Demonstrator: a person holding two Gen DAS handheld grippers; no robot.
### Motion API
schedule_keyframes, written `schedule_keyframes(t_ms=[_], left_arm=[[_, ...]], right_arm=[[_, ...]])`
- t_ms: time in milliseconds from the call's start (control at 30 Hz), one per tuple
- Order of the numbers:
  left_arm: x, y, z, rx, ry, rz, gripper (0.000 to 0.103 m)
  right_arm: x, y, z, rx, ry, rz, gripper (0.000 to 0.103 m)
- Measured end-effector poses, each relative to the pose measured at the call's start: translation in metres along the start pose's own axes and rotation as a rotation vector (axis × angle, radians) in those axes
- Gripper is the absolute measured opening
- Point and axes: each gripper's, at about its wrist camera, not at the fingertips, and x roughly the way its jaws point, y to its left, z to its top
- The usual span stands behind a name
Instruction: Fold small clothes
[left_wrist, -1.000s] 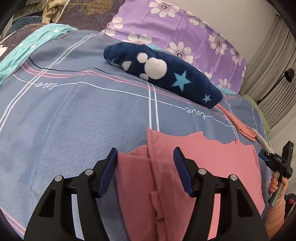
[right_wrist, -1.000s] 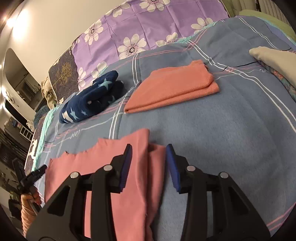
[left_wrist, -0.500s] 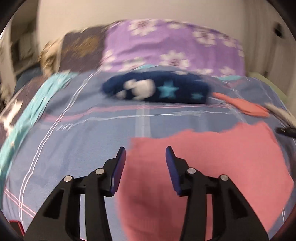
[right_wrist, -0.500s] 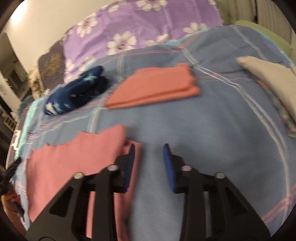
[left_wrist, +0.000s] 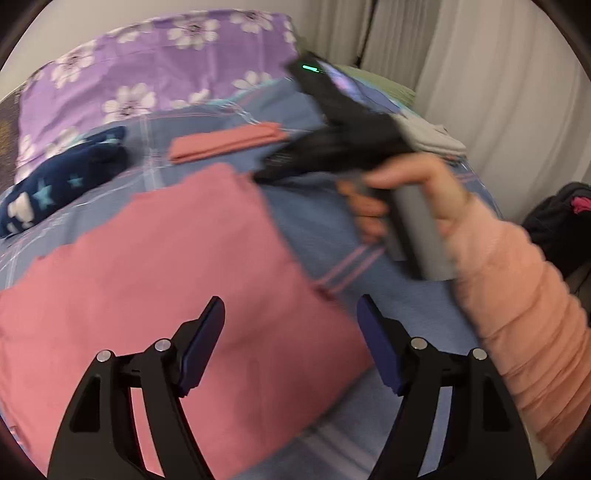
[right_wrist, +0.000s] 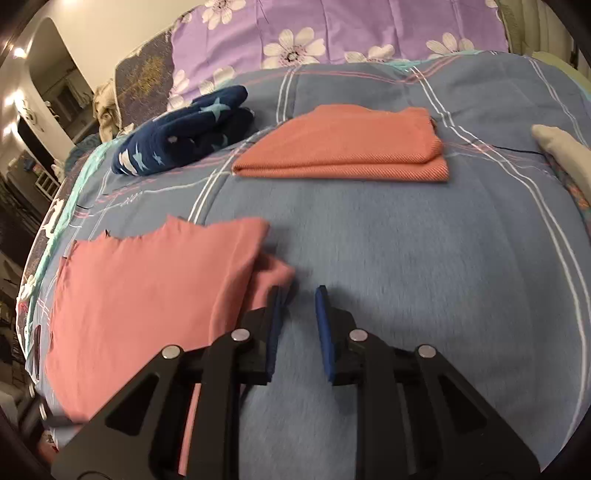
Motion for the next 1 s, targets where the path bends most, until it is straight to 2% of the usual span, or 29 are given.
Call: schedule_keyframes(t_ms=[67,133,200,267,400,533,633,700,733,767,800,867,967,1000], left_arm=[[0.013,-0.016,0.0,0.032,0.024,0.034,0.075],[0.026,-0.023,-0.003,0.061,0.056,0.107,0.075],[0.032,-0.022,-0.005,0.049,0.069,0.146,0.075],[0.032,-0.014,-0.009,0.008,0.073,0.156,0.073],[0.022,0.0,-0.02,-0.067,0.078,0.196,0.049],[0.024,0.003,-0.024,-0.08,0.11,0.213,0.047],[0.028,-0.009,-0.021,-0.067,0.12,0.174,0.047],[0.036,-0.02,-0.019,-0.025,0.127,0.154,0.047],[0.039,-0.028,-0.019,0.011,0.132,0.153,0.047],[0.041,-0.032,-0.019,0.036,0.133,0.156,0.043],[0.04,-0.036,-0.021,0.051,0.132,0.146,0.027],[0.039,-0.033,-0.022,0.027,0.128,0.095,0.006],[0.038,-0.024,-0.025,-0.006,0.118,0.019,0.006],[0.04,-0.023,-0.026,-0.007,0.117,0.009,0.006]], right_arm=[[0.001,-0.012,-0.007,0.05,-0.044,0.072,0.021],[-0.001,-0.023,-0.013,0.085,-0.051,0.137,0.021],[-0.009,-0.026,-0.012,0.092,-0.055,0.177,0.021],[-0.014,-0.026,-0.012,0.092,-0.061,0.203,0.027],[-0.009,-0.015,-0.01,0.039,-0.025,0.166,0.027],[-0.008,-0.01,-0.011,0.009,-0.006,0.147,0.027],[-0.005,-0.009,-0.013,0.009,-0.008,0.152,0.027],[-0.002,-0.008,-0.013,0.008,-0.016,0.157,0.025],[-0.001,-0.007,-0.012,0.004,-0.022,0.161,0.012],[0.001,-0.005,-0.012,0.001,-0.028,0.163,0.004],[0.001,-0.003,-0.012,0.009,-0.058,0.152,0.003],[-0.006,0.002,-0.009,0.027,-0.124,0.138,0.003],[-0.01,0.0,-0.004,0.06,-0.172,0.139,0.003],[-0.004,-0.002,-0.003,0.059,-0.172,0.088,0.002]])
